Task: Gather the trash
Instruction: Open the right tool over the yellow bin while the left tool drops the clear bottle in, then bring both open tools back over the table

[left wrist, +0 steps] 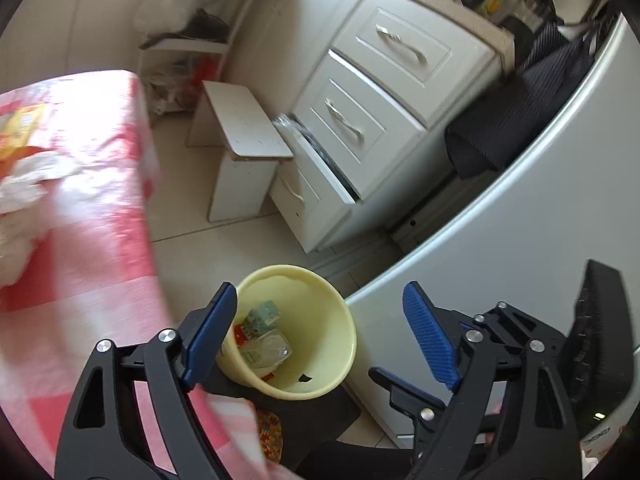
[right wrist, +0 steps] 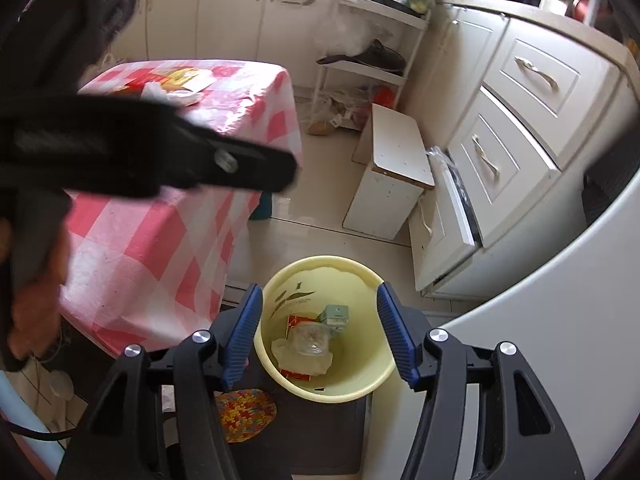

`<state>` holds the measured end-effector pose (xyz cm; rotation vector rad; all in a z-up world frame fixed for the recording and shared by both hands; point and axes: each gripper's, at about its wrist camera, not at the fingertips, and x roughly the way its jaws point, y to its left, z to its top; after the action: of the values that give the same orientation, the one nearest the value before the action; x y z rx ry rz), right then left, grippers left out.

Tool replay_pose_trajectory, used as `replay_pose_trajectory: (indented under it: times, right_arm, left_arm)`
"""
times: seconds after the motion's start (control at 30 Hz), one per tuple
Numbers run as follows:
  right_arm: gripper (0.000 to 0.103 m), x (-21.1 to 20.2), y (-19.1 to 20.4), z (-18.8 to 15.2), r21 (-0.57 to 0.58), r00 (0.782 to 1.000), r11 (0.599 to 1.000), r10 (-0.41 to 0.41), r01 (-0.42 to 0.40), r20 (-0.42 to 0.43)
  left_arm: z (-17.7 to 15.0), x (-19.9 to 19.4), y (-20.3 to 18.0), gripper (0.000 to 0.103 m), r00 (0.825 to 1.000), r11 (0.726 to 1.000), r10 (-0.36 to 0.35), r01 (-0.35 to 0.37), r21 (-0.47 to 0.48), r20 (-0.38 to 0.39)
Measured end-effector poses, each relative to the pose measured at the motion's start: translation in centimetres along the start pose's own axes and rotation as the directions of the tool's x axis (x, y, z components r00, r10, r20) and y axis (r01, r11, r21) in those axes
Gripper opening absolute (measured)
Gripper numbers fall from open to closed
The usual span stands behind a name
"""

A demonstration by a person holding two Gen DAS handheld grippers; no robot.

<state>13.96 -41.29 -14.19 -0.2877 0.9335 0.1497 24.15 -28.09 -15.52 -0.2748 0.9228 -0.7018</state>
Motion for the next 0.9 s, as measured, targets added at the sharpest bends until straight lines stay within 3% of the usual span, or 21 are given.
replay_pose_trajectory:
  times: [0.4, 0.67, 0.9]
  right_arm:
    - [0.07, 0.1, 2.4, 1.3, -0.073, 0.999, 0.997, 0.005, -0.003, 0.034]
    - [0.073, 0.5, 4.6, 2.5, -0.14, 0.999, 0.99, 0.009, -0.002, 0.048]
    - [0.074, 0.8, 6.7, 3.7, -0.185, 0.998, 0.983, 0.033, -0.022, 0.054]
  left_arm:
    - [-2.1, -8.8, 2.8, 0.093, 0.985, 0.992, 0.125, -0.126, 0.007, 0.122]
    - [-3.6, -13.1, 7.2, 0.094, 0.968, 0.98, 0.193, -0.184, -0.073, 0.157]
    - [-4.8, -16.5, 11.5, 0.095, 0.941, 0.954, 0.287, -0.263, -0.143, 0.18]
